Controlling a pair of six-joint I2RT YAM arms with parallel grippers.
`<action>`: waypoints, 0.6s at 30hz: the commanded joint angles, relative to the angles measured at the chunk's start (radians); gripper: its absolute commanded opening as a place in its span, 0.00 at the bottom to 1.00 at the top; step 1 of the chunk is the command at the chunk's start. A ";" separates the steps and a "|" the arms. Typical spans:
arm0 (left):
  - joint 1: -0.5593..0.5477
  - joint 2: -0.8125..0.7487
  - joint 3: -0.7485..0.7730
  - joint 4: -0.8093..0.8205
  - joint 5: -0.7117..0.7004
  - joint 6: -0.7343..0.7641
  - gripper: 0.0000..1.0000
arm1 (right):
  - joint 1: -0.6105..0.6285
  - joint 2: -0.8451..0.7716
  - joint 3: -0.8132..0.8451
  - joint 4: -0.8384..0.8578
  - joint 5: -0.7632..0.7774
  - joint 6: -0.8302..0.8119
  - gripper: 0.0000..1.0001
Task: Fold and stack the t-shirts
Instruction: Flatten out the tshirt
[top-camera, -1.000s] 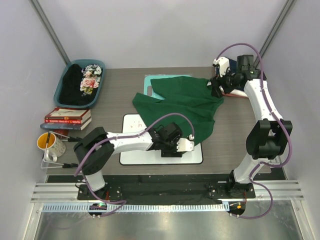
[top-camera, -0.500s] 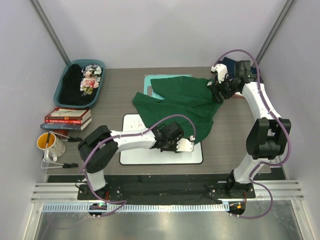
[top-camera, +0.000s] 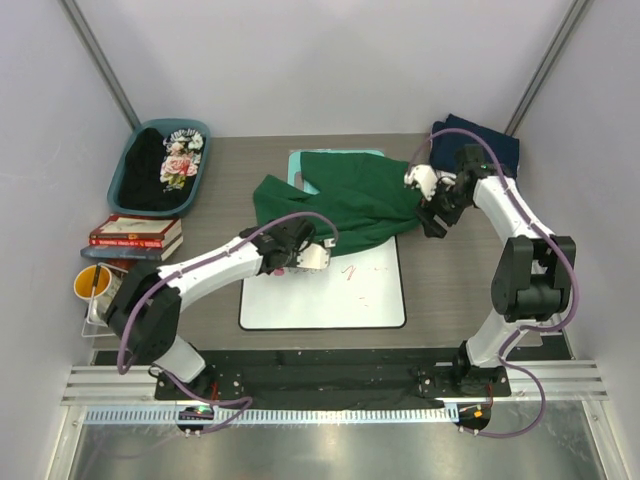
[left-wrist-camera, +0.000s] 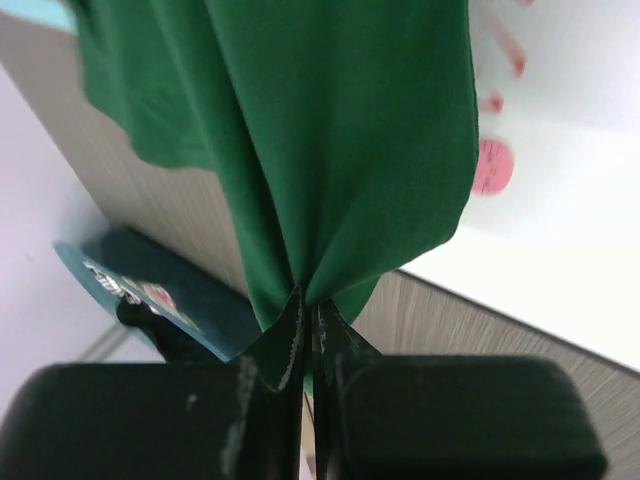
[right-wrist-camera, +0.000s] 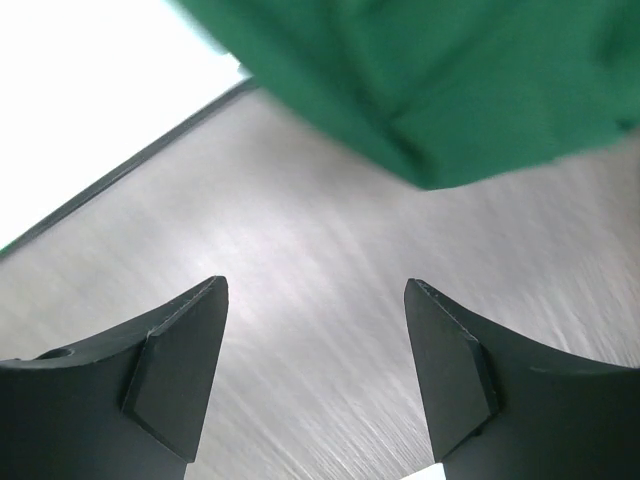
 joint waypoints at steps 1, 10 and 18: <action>0.068 0.093 -0.073 0.067 -0.188 0.078 0.00 | 0.080 -0.081 -0.081 -0.134 0.017 -0.196 0.77; 0.100 0.237 -0.008 0.160 -0.250 0.039 0.00 | 0.207 -0.135 -0.233 -0.093 0.070 -0.279 0.77; 0.099 0.253 0.032 0.124 -0.220 0.028 0.00 | 0.212 -0.082 -0.317 0.196 0.127 -0.206 0.76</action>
